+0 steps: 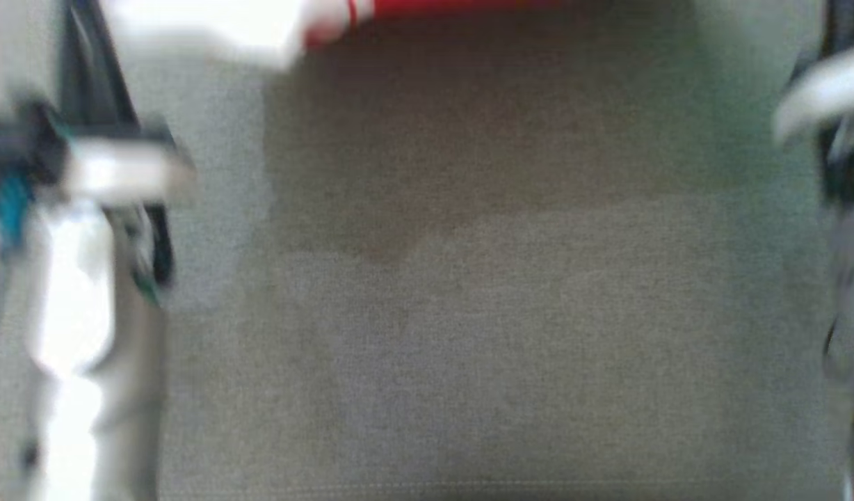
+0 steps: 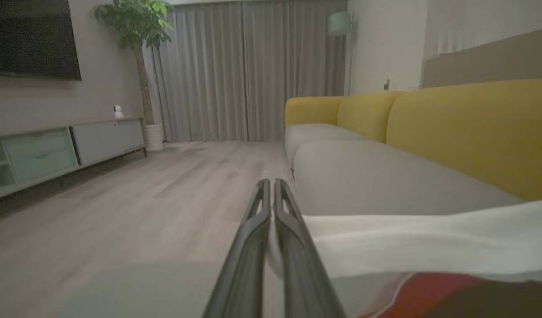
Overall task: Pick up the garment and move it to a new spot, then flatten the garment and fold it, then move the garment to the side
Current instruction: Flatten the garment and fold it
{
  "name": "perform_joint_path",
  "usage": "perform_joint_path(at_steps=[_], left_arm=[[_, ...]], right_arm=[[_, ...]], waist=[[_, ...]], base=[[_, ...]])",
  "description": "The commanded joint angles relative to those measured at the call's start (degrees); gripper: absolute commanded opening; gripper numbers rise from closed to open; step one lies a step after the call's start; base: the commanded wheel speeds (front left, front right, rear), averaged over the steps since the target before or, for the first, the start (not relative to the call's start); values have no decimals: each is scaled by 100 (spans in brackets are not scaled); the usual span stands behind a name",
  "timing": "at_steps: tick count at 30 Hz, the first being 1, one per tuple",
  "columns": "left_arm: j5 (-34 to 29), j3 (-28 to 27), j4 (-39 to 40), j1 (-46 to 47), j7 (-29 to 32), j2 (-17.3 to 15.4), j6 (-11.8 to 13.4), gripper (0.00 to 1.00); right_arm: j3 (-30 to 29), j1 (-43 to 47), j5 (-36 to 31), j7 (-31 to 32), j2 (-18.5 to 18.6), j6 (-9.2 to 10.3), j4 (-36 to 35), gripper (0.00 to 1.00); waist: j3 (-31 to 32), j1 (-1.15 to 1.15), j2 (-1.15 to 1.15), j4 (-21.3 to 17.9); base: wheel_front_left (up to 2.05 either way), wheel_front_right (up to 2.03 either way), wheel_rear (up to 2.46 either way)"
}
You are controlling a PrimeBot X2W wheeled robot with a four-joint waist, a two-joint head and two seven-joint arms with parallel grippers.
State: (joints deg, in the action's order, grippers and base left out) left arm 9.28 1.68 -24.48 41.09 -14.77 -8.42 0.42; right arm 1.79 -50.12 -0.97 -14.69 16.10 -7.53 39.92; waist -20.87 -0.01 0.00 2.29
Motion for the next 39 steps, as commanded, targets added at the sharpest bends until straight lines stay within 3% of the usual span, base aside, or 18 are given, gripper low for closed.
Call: perform_joint_path(at_steps=[1,10,14,24,32,39], left_arm=[[55,-335,216,-281,-22,-122,-16,0],[4,-798,-22,-2016,-22,376,-231,0],[18,-916,-108,-2618,-22,506,-215,0],[360,-410,-198,-4178,-22,553,-105,0],[460,-109,-164,-4797,-23,553,2,0],[490,-73,57,-4665,-23,554,-1,0]], right_arm=[[-28,308,179,-29,-33,4,-313,0],[128,2177,737,-30,-265,4,-631,0],[243,2796,936,-30,-354,4,-624,0],[233,4323,1184,-30,-475,4,-607,0],[229,5039,1273,15,-583,4,-697,0],[227,5179,1314,123,-646,4,-911,0]], waist=[[178,1,0,-37],[902,1,0,-147],[1293,1,0,-160],[2197,1,0,-65],[2458,1,0,-23],[2410,1,0,-9]], base=[[0,0,0],[0,0,0],[0,0,0],[0,0,0],[0,0,0],[0,0,0]])
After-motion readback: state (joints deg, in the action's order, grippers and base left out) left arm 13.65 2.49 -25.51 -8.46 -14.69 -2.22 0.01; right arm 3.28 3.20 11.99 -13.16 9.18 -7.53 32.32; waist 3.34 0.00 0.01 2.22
